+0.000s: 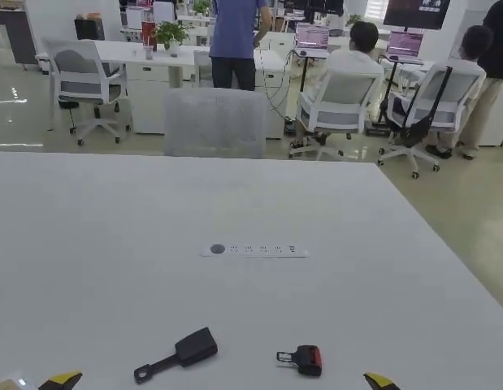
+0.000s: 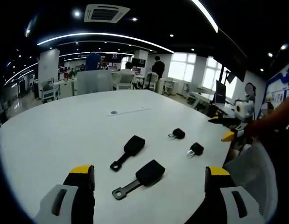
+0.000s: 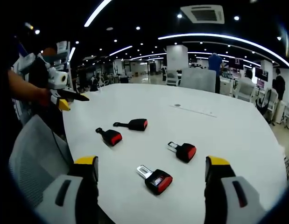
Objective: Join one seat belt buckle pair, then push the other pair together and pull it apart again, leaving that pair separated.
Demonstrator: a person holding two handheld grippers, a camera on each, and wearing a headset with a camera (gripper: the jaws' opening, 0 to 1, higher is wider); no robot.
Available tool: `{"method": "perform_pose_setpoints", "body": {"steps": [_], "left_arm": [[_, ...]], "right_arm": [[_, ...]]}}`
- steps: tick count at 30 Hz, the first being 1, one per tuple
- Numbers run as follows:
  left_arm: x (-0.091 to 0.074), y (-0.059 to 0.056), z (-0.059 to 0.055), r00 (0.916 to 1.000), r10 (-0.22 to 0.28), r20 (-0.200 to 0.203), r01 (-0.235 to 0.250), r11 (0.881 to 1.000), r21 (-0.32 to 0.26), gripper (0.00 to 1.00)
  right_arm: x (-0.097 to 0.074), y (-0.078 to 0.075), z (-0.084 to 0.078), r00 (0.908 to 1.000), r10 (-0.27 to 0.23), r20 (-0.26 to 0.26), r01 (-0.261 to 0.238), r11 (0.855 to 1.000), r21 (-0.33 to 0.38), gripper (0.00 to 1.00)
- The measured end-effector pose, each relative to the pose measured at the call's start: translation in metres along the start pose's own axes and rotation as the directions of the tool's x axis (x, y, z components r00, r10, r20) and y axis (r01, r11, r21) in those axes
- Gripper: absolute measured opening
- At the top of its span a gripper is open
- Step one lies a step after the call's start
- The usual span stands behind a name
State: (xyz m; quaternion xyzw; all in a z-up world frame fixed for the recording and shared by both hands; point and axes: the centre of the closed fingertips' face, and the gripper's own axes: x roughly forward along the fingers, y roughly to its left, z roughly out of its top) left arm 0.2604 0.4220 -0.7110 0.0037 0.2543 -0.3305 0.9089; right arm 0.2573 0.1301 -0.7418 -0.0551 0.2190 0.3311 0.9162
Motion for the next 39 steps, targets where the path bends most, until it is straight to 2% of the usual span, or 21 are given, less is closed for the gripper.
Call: {"method": "perform_pose_setpoints", "body": {"steps": [25,39], "left_arm": [[0.0027,-0.0054,-0.0039,0.9998,-0.019,-0.009,0.019,1.000,0.003,1.00],[0.0047,-0.0035,-0.0023,0.9998,-0.016,-0.008,0.016,1.000,0.001,1.00]], "right_arm": [[-0.0025,0.0019,-0.0025,1.0000,0.002,-0.004,-0.002,1.000,0.008,0.97],[0.0025,0.0027,-0.0004,0.9999,0.010,0.000,-0.010,1.000,0.011,0.97]]}}
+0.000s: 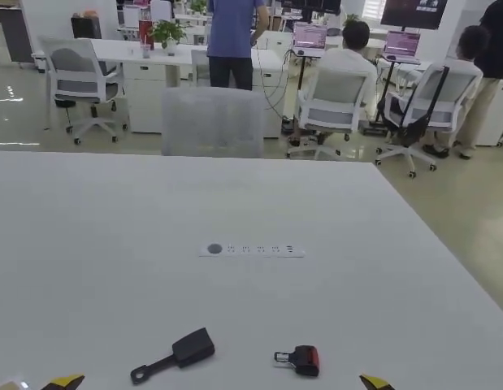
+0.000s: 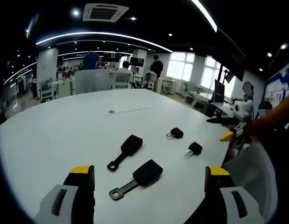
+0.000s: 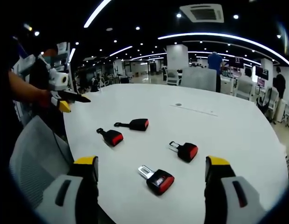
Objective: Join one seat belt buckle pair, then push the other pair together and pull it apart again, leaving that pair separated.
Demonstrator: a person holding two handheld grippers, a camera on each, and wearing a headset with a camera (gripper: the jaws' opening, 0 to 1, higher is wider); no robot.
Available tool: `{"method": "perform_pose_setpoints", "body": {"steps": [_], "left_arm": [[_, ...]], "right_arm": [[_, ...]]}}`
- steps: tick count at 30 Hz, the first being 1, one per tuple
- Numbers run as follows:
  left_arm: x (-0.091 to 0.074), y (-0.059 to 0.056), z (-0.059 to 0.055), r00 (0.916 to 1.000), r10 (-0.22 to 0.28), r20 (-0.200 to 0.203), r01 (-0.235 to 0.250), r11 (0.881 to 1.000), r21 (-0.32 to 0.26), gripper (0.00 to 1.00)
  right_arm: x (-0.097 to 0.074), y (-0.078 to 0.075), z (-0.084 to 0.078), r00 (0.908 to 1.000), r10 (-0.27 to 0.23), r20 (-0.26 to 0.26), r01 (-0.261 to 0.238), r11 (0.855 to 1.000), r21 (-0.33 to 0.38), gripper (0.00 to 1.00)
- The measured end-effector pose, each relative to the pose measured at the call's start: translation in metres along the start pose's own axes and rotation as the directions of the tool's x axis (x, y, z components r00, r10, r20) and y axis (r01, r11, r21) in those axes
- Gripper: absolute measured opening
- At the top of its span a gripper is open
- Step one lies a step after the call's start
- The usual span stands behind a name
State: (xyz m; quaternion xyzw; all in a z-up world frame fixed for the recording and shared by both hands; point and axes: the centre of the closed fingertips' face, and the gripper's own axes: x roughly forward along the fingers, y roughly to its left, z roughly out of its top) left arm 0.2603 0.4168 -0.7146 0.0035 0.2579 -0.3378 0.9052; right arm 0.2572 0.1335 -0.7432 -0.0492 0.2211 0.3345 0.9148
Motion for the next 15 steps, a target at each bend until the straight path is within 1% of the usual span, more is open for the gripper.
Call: {"method": "perform_pose_setpoints", "body": {"steps": [15], "left_arm": [[0.0004,0.0017,-0.0015,1.0000,0.006,-0.003,-0.006,1.000,-0.004,0.99]], "right_arm": [[0.0025,0.0009,-0.0007,0.9999,0.011,-0.006,-0.011,1.000,-0.003,0.97]]}}
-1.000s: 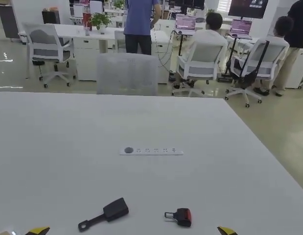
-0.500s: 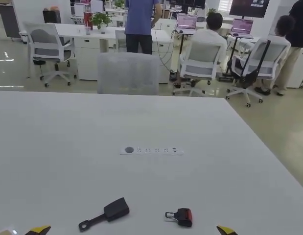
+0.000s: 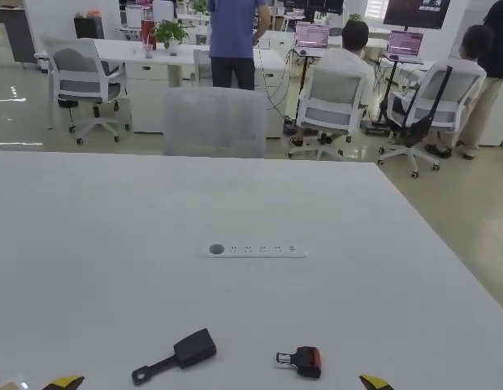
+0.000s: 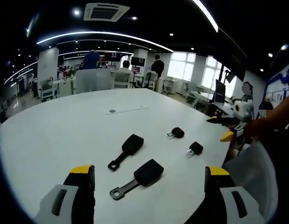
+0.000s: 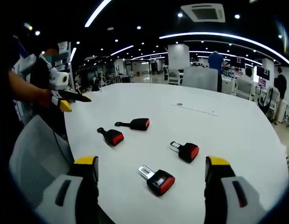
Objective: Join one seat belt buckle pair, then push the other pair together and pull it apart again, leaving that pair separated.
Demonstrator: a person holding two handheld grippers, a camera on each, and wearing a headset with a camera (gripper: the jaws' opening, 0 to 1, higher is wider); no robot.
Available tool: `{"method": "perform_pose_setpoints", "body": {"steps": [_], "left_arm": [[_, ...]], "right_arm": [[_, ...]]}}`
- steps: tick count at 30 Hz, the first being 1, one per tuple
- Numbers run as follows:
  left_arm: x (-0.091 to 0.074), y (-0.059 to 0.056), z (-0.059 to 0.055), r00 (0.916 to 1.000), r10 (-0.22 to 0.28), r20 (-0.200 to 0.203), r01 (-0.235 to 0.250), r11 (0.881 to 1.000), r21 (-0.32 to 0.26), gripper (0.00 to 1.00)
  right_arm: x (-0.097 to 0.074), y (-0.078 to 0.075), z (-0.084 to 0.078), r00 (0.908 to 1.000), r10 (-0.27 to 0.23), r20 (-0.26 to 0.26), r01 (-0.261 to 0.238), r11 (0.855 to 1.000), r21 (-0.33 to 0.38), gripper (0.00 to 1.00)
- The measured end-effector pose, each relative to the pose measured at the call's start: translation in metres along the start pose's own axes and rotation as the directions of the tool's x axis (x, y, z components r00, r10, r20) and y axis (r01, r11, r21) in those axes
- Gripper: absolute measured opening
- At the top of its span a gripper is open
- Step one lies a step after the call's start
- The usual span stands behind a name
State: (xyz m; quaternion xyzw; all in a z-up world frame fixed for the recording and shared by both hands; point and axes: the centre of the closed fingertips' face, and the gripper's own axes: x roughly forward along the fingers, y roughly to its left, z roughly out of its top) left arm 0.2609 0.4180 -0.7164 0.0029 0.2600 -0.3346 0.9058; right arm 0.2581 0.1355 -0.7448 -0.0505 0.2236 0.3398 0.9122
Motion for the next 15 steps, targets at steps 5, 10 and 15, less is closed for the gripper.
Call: {"method": "perform_pose_setpoints", "body": {"steps": [5,10,15], "left_arm": [[0.0014,-0.0015,-0.0017,1.0000,-0.001,-0.009,0.001,1.000,0.009,0.99],[0.0041,-0.0042,-0.0045,0.9996,-0.009,-0.025,0.010,1.000,0.027,0.99],[0.0070,-0.0052,-0.0051,0.9993,-0.014,-0.034,0.015,0.999,0.034,0.99]], "right_arm": [[0.0004,0.0018,-0.0023,1.0000,0.005,-0.003,-0.005,1.000,0.002,0.96],[0.0009,0.0018,-0.0044,0.9999,0.009,-0.008,-0.009,1.000,0.005,0.96],[0.0012,-0.0001,-0.0033,1.0000,0.004,-0.006,-0.004,1.000,0.004,0.96]]}}
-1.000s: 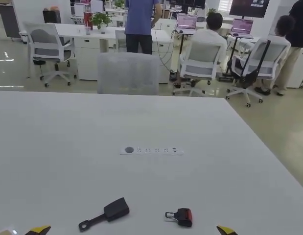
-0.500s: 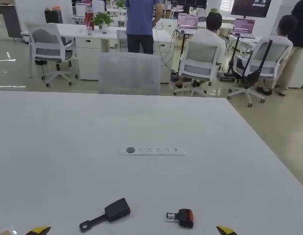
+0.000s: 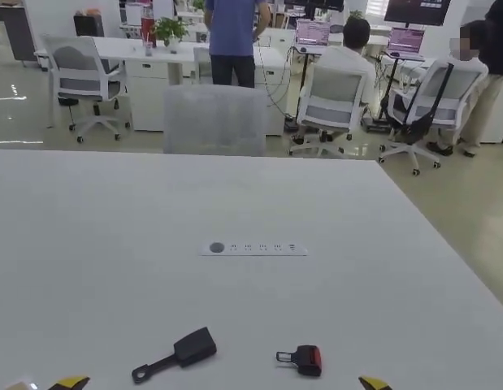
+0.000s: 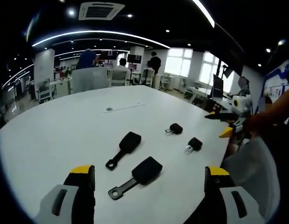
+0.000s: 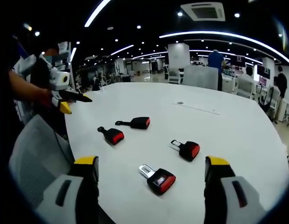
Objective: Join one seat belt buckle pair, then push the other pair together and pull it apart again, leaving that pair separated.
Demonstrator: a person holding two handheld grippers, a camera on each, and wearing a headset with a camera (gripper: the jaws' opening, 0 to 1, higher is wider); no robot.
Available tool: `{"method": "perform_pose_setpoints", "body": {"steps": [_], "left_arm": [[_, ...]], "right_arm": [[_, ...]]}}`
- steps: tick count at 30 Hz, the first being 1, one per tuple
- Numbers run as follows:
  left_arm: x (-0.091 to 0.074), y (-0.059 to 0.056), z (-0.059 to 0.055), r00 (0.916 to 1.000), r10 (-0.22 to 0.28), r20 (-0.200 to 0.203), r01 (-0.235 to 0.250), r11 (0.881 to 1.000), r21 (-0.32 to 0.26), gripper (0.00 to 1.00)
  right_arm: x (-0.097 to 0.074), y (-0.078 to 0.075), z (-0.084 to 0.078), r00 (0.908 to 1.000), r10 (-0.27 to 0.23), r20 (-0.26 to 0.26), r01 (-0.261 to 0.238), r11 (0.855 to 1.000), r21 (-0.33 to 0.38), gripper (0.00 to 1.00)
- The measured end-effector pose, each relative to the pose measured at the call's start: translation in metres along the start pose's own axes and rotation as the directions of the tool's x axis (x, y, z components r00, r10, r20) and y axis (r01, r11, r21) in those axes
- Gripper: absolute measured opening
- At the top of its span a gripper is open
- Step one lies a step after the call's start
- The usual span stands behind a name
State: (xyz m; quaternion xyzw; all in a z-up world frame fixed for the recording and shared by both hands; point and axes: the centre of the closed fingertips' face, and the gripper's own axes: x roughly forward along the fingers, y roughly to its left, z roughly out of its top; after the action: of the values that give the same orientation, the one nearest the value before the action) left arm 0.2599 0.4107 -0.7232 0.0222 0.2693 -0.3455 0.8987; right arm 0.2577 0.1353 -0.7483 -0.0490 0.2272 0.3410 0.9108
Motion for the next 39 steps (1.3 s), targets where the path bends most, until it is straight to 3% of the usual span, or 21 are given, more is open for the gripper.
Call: {"method": "perform_pose_setpoints", "body": {"steps": [21,39], "left_arm": [[0.013,0.002,-0.003,0.9993,-0.020,-0.033,0.020,1.000,0.008,0.99],[0.043,0.005,-0.010,0.9939,-0.073,-0.083,0.077,0.996,0.047,0.97]], "right_arm": [[0.010,-0.008,-0.007,0.9994,0.022,-0.028,-0.022,1.000,0.006,0.95],[0.030,-0.010,-0.021,0.9913,0.086,-0.099,-0.088,0.996,-0.011,0.92]]}}
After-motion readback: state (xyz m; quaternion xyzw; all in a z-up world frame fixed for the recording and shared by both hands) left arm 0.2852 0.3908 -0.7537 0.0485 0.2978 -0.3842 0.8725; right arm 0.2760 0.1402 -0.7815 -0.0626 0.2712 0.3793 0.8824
